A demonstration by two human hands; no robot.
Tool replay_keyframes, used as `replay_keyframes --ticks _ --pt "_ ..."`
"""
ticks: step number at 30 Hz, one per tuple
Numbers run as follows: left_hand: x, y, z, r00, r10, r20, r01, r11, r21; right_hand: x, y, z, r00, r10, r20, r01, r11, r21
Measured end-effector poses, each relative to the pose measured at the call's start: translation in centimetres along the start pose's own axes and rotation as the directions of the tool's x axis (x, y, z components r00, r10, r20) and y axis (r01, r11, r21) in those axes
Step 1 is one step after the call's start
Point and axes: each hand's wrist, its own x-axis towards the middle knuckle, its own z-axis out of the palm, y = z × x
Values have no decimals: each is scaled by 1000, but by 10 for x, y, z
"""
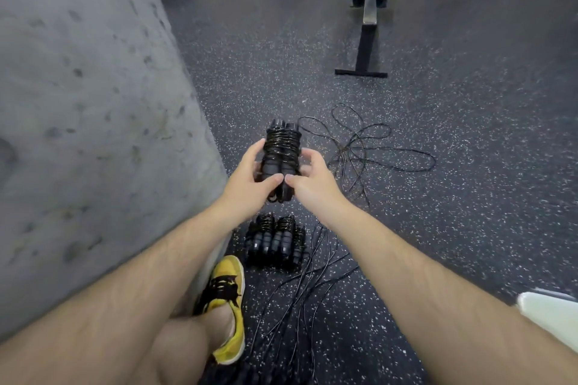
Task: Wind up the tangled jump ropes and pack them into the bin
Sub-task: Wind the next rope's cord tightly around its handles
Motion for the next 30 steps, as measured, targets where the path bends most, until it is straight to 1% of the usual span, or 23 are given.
replay_keyframes --ticks 2,6,10,13,15,17,18,19,21,23,25,26,27,28,29,30 --pt "9 -20 -4 998 -58 -27 58 998 2 15 15 19 1000 28 5 -27 995 -92" --pt "28 -78 2 981 -187 -55 186 982 -23 41 53 43 995 102 -2 -100 973 -210" --pt "30 -145 13 955 -295 -28 293 955 -50 54 102 58 983 184 7 -173 936 -306" --pt "32 -190 25 943 -333 -6 333 943 -18 61 142 72 973 224 -50 -228 915 -333" --pt "38 -220 33 944 -330 -27 330 944 -6 69 164 81 972 214 -97 -235 914 -331" --pt "43 -242 39 934 -349 -71 350 937 2 81 183 90 977 158 -145 -198 924 -327" --pt "46 -253 41 929 -365 -66 367 930 28 85 193 93 977 140 -160 -186 926 -330" --pt "49 -261 43 920 -391 -34 393 916 85 89 205 96 975 155 -158 -202 916 -348" --pt "53 -275 47 890 -449 83 419 876 239 91 229 99 961 262 -90 -275 856 -438" --pt "53 -287 51 852 -489 186 398 837 376 89 249 98 923 385 -5 -334 794 -509" --pt "54 -295 50 843 -505 188 386 809 442 89 260 95 908 417 26 -339 772 -538" --pt "53 -295 51 852 -502 149 378 787 487 89 263 93 915 403 22 -329 776 -538" --pt "51 -292 53 874 -479 79 367 758 539 88 263 92 926 377 2 -318 784 -532" --pt "49 -286 56 907 -421 -1 341 732 590 87 262 90 941 338 -23 -300 799 -520" --pt "47 -278 61 941 -334 -57 294 724 624 85 258 88 956 289 -53 -274 816 -509" --pt "44 -270 67 969 -233 -77 227 732 642 83 256 85 970 231 -73 -236 837 -493"
